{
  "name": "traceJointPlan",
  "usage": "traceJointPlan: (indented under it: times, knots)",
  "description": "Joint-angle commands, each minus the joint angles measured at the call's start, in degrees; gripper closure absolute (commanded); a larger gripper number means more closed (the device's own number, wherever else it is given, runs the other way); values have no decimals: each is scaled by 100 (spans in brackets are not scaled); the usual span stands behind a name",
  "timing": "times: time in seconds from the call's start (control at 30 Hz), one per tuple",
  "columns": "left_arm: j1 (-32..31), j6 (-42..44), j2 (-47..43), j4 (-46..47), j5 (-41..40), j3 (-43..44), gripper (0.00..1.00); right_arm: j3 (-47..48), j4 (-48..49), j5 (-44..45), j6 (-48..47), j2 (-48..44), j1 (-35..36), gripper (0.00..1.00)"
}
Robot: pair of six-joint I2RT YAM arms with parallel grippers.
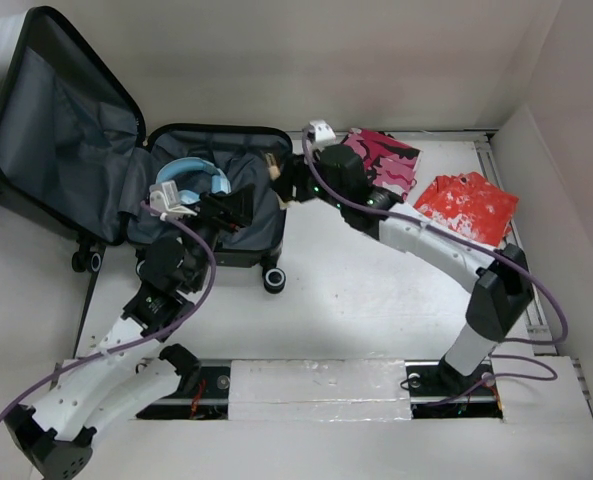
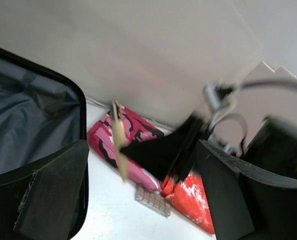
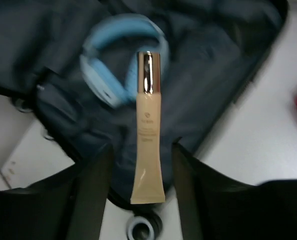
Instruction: Pack the luggage
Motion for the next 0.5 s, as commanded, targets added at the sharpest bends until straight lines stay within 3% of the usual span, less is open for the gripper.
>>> traceJointPlan:
  times: [0.0,0.07,0.13,0.27,0.4,0.47]
  knots:
    - [14,-35,83,-146,-13,67,15,1110,320,-836,-21,618,149,41]
    - [14,-35,240,-147,-100,67,12,1560,13,-723,32,786,44,37]
    - [14,-35,408,-253,13,67,8,1378,2,-391,32,525,-175,34]
    - [-47,-35,900,1,390,67,8,177,56,-12,32,-284,-762,34]
    - [-695,175,1804,152,287,303,8,-1324,-59,981,32,-1101,-1317,42]
    - [-943,229,2069,327,173,382,8,-1925,-59,1036,32,-1278,-1642,43]
